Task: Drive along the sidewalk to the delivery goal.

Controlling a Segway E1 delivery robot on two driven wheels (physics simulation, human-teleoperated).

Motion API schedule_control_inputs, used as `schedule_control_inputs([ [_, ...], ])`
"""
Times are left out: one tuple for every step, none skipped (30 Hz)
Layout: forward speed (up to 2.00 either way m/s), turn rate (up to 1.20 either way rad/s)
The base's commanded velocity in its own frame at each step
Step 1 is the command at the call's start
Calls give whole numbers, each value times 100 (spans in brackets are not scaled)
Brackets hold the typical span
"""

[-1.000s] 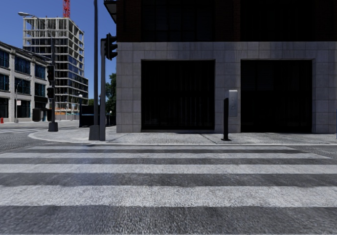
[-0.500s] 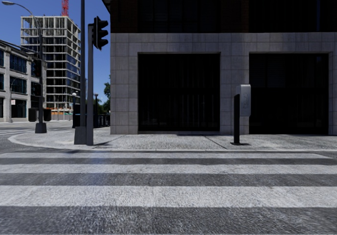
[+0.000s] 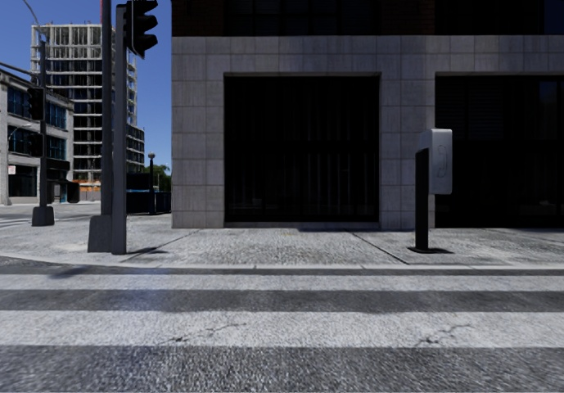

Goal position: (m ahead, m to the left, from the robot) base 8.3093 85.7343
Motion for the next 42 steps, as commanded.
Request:
schedule_control_inputs([
  [200, 0],
  [200, 0],
  [200, 0],
  [200, 0],
  [200, 0],
  [200, 0],
  [200, 0],
  [200, 0],
  [200, 0],
  [200, 0],
  [200, 0],
  [200, 0],
  [200, 0],
  [200, 0],
  [200, 0],
  [200, 0],
  [200, 0],
  [200, 0],
  [200, 0],
  [200, 0],
  [200, 0],
  [200, 0],
  [200, 0],
  [200, 0],
  [200, 0],
  [200, 0],
  [200, 0],
  [200, 0],
  [200, 0],
  [200, 0],
  [200, 0],
  [200, 0],
  [200, 0],
  [200, 0],
  [200, 0],
  [200, 0],
  [200, 0],
  [200, 0],
  [200, 0],
  [200, 6],
  [200, 14],
  [200, 22],
])
